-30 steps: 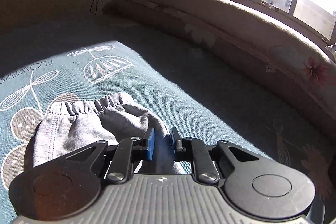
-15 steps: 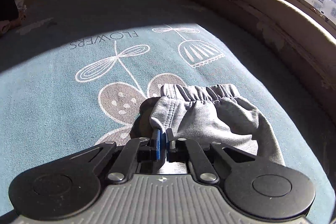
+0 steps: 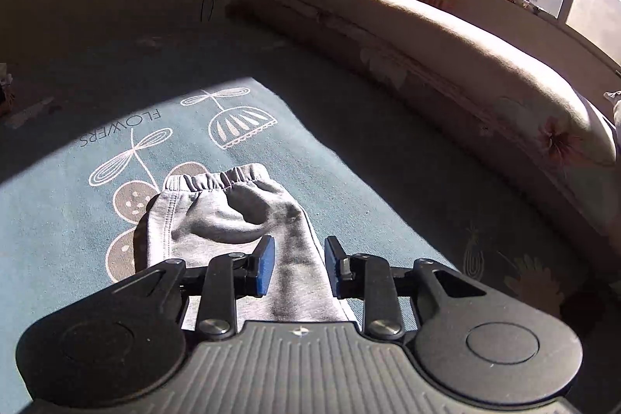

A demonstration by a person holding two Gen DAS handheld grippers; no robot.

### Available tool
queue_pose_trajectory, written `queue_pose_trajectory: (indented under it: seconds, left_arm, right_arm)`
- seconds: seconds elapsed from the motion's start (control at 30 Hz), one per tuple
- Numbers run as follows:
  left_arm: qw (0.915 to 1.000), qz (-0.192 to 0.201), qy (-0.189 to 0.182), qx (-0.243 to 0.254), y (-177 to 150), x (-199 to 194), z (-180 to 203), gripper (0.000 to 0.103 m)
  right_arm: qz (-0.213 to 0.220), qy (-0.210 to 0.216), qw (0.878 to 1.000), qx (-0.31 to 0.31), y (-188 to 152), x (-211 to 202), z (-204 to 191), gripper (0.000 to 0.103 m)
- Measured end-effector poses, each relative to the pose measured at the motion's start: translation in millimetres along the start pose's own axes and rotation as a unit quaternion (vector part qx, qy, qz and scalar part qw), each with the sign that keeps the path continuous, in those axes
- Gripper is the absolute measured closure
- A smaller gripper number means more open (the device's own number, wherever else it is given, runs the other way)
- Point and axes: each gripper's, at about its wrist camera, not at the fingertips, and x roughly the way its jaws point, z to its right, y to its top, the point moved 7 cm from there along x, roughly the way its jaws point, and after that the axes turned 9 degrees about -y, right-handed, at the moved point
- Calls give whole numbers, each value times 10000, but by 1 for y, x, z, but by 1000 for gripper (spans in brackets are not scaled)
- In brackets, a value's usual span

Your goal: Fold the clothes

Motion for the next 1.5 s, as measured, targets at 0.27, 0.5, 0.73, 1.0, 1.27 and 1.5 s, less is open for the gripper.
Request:
queue_pose_trajectory:
  seconds: [0.27,0.5,0.73,1.0,1.27,1.5]
  left_arm:
    - [9998,-121,128,65,-5,8,-1,1]
    - [9991,-192,220,321,-8,13,0,1]
    - [9987,-212,241,390,-9,12,1,1]
    - [9992,-200,198,278,-8,11,0,1]
    - [9985,-230,258,436,-9,15,1,1]
    - [9985,-238,257,425,-9,13,1,1]
  right_arm:
    - [-1029,-174,9938,388,-134,4,92,64]
    - [-888,207,9925,817,-178,15,101,89]
    - [-708,-139,9933,898,-171,11,111,97]
    - [-864,50,9926,853,-188,-33,137,57]
    - [-1423,-25,9846,1020,-259,-46,163,78]
    - [-1304,-720,9814,1215,-253,-54,171,84]
